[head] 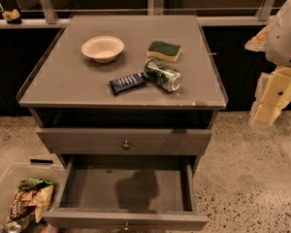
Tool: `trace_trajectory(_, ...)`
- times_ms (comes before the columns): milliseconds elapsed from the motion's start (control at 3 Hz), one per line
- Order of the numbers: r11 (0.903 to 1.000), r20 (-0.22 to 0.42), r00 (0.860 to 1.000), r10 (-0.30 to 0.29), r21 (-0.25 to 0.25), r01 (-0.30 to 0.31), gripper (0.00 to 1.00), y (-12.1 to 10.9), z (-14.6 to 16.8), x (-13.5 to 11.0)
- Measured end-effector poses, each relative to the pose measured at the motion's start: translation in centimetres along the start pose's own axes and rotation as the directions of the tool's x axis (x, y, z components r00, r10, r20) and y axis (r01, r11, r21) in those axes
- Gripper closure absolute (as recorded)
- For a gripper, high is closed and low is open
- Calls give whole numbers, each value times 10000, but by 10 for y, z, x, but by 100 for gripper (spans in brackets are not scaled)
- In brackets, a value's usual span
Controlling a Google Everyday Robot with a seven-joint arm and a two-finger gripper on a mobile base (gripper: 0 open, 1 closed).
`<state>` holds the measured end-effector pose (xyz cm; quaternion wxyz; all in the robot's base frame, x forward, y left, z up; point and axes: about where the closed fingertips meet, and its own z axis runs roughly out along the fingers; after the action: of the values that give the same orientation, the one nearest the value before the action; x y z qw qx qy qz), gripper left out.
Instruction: Close middle drawer
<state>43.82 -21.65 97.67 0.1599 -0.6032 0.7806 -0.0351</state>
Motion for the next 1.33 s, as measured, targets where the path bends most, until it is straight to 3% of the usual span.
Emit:
trace_trajectory(667,9996,63,9996,269,90,-270,0,0,-4,11)
trace_trajectory(1000,9932,301,9936,1085,387,-1096,0,11,-12,60)
trace_trajectory(1333,9781,563,9796,1931,674,-1967,0,36,-17,128)
